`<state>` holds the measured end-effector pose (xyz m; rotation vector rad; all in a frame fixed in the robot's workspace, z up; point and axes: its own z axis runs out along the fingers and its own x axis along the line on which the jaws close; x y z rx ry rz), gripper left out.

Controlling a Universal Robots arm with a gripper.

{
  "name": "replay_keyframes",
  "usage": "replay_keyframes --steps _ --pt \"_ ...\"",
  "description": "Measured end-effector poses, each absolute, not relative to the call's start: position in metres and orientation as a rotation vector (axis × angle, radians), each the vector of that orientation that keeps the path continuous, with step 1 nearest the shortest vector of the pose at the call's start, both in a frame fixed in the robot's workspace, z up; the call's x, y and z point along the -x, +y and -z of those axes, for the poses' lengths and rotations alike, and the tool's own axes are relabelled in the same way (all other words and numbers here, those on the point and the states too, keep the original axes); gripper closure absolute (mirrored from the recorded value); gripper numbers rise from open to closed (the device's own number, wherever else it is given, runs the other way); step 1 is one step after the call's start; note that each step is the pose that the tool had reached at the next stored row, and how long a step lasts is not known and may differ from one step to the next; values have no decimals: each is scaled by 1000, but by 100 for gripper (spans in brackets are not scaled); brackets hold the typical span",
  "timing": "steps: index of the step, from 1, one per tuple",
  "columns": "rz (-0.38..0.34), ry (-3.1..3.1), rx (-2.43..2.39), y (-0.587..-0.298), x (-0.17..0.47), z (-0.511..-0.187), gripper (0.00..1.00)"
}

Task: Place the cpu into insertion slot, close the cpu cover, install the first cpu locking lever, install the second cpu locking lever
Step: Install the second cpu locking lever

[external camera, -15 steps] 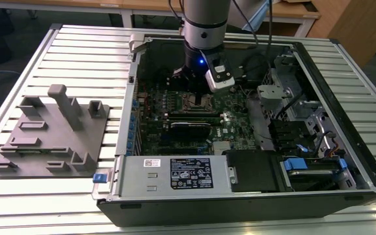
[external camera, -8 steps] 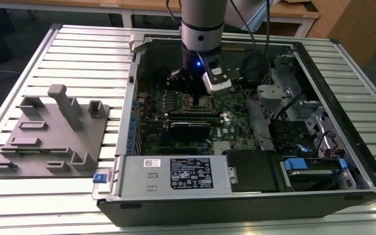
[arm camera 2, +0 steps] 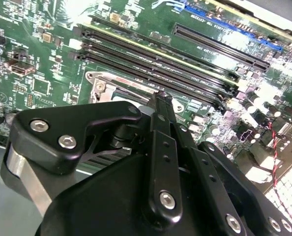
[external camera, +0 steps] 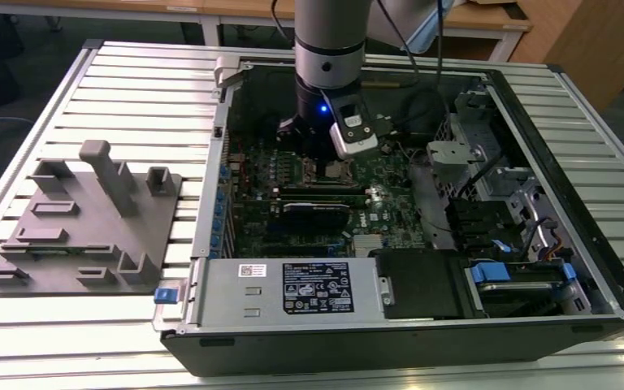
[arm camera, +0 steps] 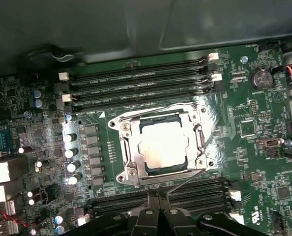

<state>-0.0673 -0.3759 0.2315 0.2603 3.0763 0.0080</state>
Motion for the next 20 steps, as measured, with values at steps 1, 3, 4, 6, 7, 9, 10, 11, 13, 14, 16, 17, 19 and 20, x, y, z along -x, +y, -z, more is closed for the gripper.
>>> replay_keyframes --steps 1,3,4,6,7,9,10,11,13,14,16,17,19,20 --pt "-8 3076 -260 -376 68 -231 89" --pt "-8 3076 -260 -377 68 -231 89" --pt "-8 3076 -260 -377 68 -231 89" --pt "-8 3076 -260 -379 68 -230 89" --pt "-8 3076 -260 -380 68 -230 89" --pt "-8 3076 -260 -382 68 -230 89" --pt "-8 3076 -260 -382 68 -230 89" --pt "-8 3076 -260 -383 68 -230 89" --pt "-8 3076 -261 -383 69 -229 89" --pt "-8 3076 -260 -383 69 -229 89" --pt "-8 3076 -260 -383 70 -226 89" --pt "-8 3076 -260 -383 70 -225 89" --pt "-8 3076 -260 -383 71 -223 89" --pt "-8 3076 -260 -383 71 -222 89"
